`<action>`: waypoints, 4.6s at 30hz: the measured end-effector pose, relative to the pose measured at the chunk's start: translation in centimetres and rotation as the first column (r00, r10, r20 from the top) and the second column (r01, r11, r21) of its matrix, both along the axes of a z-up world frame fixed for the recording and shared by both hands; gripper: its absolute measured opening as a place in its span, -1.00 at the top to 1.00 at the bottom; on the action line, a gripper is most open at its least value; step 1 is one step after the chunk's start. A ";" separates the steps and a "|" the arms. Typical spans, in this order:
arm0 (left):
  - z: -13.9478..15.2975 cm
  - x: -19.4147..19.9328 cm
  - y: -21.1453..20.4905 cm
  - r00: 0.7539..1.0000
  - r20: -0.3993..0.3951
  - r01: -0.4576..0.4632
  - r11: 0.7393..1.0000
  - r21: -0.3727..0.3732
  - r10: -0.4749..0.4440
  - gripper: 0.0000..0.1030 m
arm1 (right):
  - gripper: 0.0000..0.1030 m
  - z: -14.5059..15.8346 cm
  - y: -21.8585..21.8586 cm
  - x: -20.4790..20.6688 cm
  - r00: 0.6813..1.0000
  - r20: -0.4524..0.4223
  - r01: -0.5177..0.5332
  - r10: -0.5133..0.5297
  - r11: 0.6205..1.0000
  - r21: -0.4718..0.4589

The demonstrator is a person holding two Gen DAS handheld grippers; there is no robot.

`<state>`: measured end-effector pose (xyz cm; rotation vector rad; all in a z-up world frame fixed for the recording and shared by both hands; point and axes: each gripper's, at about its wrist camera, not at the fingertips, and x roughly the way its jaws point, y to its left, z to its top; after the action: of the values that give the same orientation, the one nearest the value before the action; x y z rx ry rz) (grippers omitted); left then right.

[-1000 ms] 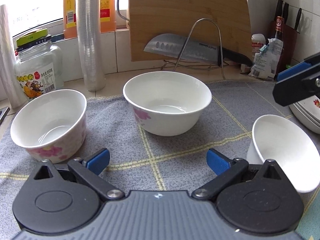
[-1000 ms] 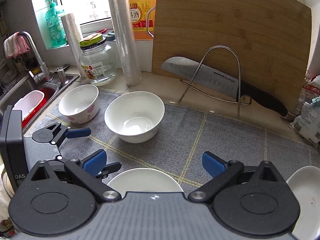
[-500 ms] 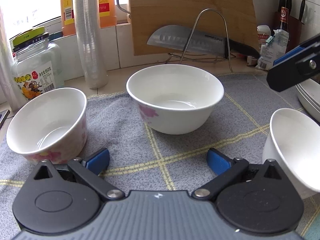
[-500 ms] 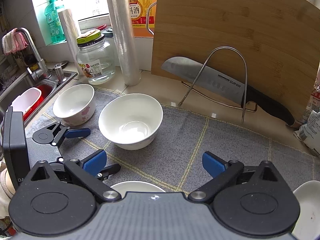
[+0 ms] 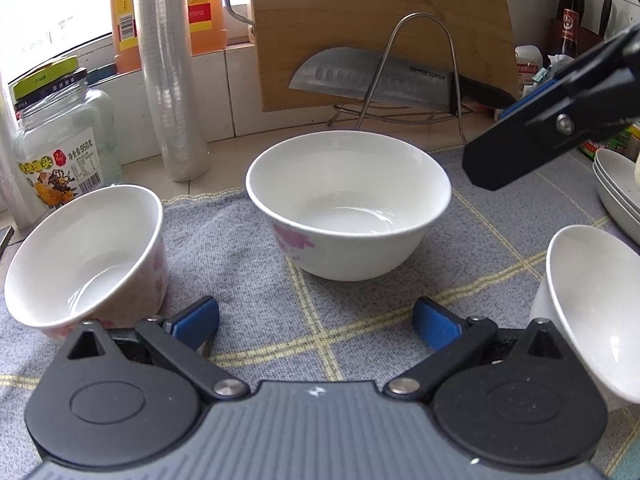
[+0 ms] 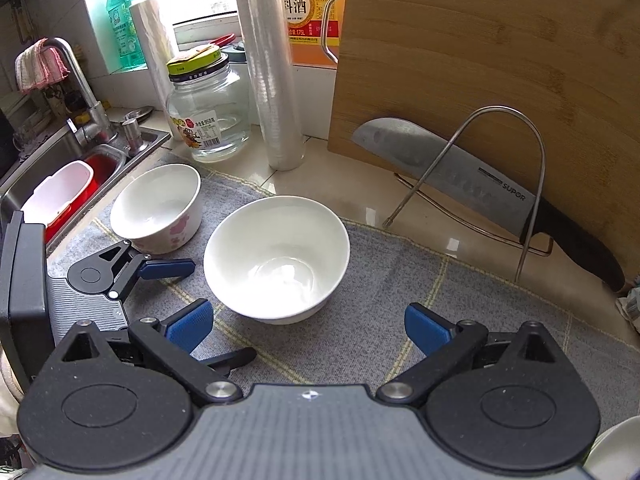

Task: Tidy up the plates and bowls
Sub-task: 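Move the right tool to the pink-flower white bowl, then grip the rim of the pink-flower bowl with the right tool, then carry the pink-flower bowl with the right tool and lower it into the placed bowl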

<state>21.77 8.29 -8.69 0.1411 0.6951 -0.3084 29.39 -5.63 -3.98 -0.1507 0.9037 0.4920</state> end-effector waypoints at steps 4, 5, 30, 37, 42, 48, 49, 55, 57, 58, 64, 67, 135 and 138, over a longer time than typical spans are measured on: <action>-0.1 0.1 0.1 1.000 0.013 0.013 1.000 -0.012 -0.013 -0.99 | -1.00 -0.1 0.4 0.6 1.000 -0.007 -0.015 0.015 1.000 -0.003; -0.2 0.1 0.0 1.000 0.017 0.014 1.000 -0.007 -0.013 -0.99 | -1.00 -0.2 0.5 0.8 1.000 -0.008 -0.017 0.017 1.000 -0.005; 0.9 0.1 0.1 0.994 0.094 0.064 0.996 -0.068 -0.057 -0.95 | -1.00 -1.1 0.8 3.3 0.997 -0.044 -0.056 0.057 0.998 0.010; 1.2 0.7 -0.2 0.992 0.111 0.071 0.993 -0.090 -0.061 -0.91 | -0.99 -1.4 1.1 4.2 0.996 -0.054 -0.074 0.075 0.997 0.023; 1.2 1.0 -0.2 0.991 0.112 0.080 0.992 -0.098 -0.068 -0.79 | -0.92 -1.9 1.4 5.2 0.994 -0.071 -0.079 0.081 0.996 0.032; 1.3 1.0 -0.1 0.990 0.110 0.095 0.990 -0.103 -0.084 -0.74 | -0.68 -2.4 1.8 6.2 0.991 -0.088 -0.099 0.103 0.994 0.042; 1.3 1.0 -0.1 0.990 0.110 0.100 0.990 -0.102 -0.089 -0.72 | -0.66 -2.5 2.0 6.3 0.990 -0.089 -0.103 0.106 0.994 0.041; 1.4 1.0 -0.2 0.989 0.112 0.106 0.990 -0.096 -0.095 -0.71 | -0.54 -3.1 2.4 7.1 0.989 -0.099 -0.110 0.114 0.993 0.045; 1.4 1.0 -0.2 0.989 0.114 0.107 0.990 -0.093 -0.096 -0.71 | -0.52 -3.2 2.4 7.3 0.988 -0.101 -0.109 0.113 0.993 0.048; 1.3 1.0 -0.2 0.989 0.114 0.109 0.990 -0.093 -0.098 -0.71 | -0.52 -3.3 2.4 7.4 0.988 -0.102 -0.108 0.113 0.993 0.050; 1.3 1.1 -0.1 0.989 0.113 0.111 0.989 -0.093 -0.100 -0.71 | -0.50 -3.4 2.4 7.5 0.987 -0.106 -0.112 0.118 0.992 0.058; 1.3 1.1 -0.1 0.988 0.114 0.112 0.989 -0.096 -0.100 -0.71 | -0.44 -3.4 2.4 7.5 0.987 -0.104 -0.115 0.121 0.991 0.064; 5.4 -10.2 -6.2 0.925 0.049 0.379 0.924 -0.044 -0.377 -0.71 | -0.42 0.6 -3.6 -9.7 0.987 -0.040 0.154 -0.153 0.988 0.019; 5.3 -10.2 -6.3 0.924 0.045 0.382 0.923 -0.036 -0.381 -0.71 | -0.42 0.4 -3.7 -9.7 0.987 -0.040 0.158 -0.158 0.987 0.019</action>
<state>11.60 1.94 -3.39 0.2405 0.6207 -0.6944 19.66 -9.29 -3.59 -0.0487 0.9395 0.3583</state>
